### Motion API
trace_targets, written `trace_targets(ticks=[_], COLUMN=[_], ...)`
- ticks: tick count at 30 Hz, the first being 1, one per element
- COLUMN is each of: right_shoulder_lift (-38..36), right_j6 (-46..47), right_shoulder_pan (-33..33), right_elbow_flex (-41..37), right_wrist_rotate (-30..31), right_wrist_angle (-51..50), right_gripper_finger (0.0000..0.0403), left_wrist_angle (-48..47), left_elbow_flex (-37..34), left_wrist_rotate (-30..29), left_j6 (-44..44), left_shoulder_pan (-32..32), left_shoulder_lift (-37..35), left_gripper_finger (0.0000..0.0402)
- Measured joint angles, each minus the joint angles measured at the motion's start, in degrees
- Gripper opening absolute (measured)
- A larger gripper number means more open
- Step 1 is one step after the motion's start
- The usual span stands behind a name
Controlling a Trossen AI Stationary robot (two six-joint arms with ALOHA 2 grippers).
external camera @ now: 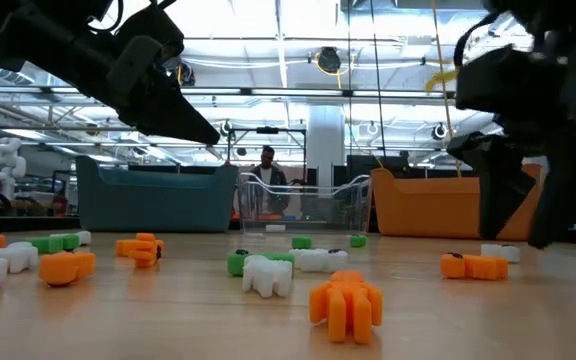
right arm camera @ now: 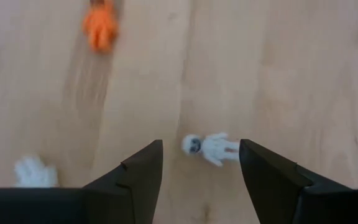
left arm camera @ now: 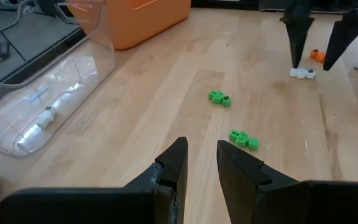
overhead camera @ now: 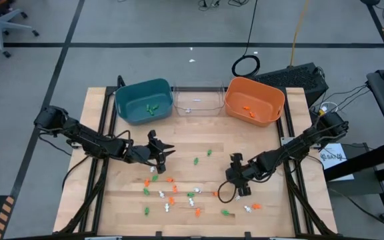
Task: Sort Halloween decoration
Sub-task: Put the white skeleton toy into the transparent bin
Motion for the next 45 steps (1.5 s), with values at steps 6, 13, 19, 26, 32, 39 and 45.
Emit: trace_targets(ticks=[6,13,19,26,32,39,45], right_shoulder_lift=[0.0,0.8,0.8,2.6,4.2,4.2,3.6], right_j6=[-16.4,-23.7,-25.2,-27.5,-27.5,-24.3,-18.6], right_shoulder_pan=[0.1,-2.2,-2.9,-4.5,-4.9,-4.9,-4.9], right_elbow_flex=[0.0,-0.2,-0.3,-0.2,-0.2,-0.3,0.1], right_wrist_rotate=[-0.2,-4.7,-4.9,-8.0,-8.8,-8.8,-8.9], right_wrist_angle=[2.8,1.1,-0.9,-0.4,-0.6,1.3,2.0], right_gripper_finger=[0.0183,0.017,0.0153,0.0117,0.0095,0.0072,0.0026], left_wrist_angle=[0.1,0.4,0.5,2.6,2.9,2.9,2.9], left_elbow_flex=[0.0,0.0,0.0,0.0,0.0,0.0,0.0], left_wrist_rotate=[0.0,0.0,0.0,0.2,0.3,0.4,0.5], left_j6=[0.5,-0.6,-1.0,-1.4,-1.5,-1.0,-1.0], left_shoulder_pan=[0.0,0.0,0.0,-0.2,-0.5,-0.5,-0.5], left_shoulder_lift=[0.0,0.0,0.0,0.0,0.0,0.0,0.0], left_gripper_finger=[0.0086,0.0086,0.0086,0.0086,0.0086,0.0086,0.0086])
